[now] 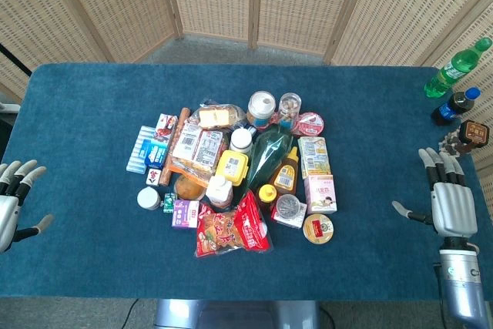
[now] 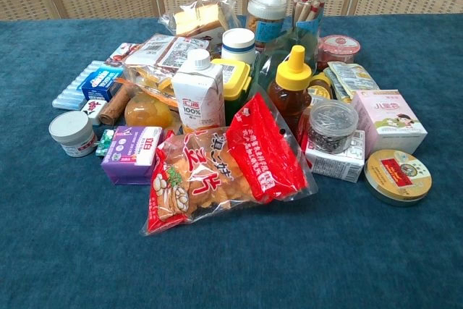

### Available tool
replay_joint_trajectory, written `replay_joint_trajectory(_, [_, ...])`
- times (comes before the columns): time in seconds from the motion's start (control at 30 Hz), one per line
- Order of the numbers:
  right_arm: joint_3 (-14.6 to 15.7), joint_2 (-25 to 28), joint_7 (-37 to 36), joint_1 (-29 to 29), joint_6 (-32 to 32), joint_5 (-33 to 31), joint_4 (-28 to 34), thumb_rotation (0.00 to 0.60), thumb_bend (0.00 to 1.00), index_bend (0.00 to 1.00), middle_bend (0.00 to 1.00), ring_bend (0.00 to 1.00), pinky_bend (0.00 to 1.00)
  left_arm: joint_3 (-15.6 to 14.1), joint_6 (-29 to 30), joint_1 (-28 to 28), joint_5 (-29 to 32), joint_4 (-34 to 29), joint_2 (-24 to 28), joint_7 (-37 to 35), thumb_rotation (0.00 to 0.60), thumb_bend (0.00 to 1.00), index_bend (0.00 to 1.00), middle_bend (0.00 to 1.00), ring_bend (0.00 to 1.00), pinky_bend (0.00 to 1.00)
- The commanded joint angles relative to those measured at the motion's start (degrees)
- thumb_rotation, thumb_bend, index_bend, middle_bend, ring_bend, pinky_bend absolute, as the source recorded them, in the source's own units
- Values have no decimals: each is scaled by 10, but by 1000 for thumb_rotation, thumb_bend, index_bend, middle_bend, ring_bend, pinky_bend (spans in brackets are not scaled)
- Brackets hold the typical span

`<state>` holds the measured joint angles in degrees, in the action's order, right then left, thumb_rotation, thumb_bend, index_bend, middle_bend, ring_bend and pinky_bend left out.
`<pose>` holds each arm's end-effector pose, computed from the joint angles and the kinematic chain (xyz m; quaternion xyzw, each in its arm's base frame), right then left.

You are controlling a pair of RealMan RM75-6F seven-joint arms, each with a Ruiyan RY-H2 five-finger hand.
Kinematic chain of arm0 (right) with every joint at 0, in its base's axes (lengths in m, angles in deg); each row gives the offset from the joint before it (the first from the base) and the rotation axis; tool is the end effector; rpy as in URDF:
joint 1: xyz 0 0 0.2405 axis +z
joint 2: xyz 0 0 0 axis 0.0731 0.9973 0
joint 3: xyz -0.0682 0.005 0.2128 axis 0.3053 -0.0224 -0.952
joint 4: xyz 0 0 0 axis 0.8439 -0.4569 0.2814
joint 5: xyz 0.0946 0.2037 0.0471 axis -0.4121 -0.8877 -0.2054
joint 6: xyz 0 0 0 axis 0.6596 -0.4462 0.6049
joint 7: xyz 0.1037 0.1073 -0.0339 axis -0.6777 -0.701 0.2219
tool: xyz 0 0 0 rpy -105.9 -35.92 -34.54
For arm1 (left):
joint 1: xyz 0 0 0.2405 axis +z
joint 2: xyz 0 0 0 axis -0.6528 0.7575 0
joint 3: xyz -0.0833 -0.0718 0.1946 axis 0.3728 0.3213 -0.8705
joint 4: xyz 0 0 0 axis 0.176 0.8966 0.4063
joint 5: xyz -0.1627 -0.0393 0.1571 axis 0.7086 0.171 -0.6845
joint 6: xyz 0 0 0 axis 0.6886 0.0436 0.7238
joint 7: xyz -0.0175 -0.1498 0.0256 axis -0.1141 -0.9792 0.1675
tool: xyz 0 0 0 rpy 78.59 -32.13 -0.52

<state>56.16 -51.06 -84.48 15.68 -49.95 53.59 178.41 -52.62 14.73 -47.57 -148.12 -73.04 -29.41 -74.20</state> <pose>-0.2666 -0.2488 0.1206 0.5405 -0.3998 0.4236 0.6071 -0.2788 0.1987 0.1433 -0.6084 -0.3769 -0.3809 0.5854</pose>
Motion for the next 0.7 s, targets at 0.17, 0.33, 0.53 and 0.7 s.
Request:
replay_joint_trajectory(0.17, [2,4,-25,1,11,4,4,494,0,0,0,0,0,-3,-9,-2,3,0,-1,-4,600,264,160,125,63,0])
replay_joint_trajectory(0.33, [2,5,-30,-2,6,8,6,492,0,0,0,0,0,-1,-16,-7,3,2,0,-7,600,263,160,124,63,0])
replay_joint_trajectory(0.53, [3,8,-33,-4,7,8,8,493,0,0,0,0,0,-1,-42,-24,2,0,1,-8,600,262,236,123,63,0])
replay_joint_trajectory(0.7, [2,11,-36,-4,7,8,10,493,0,0,0,0,0,0,-75,-45,4,-3,-6,9,600,262,386,126,56,0])
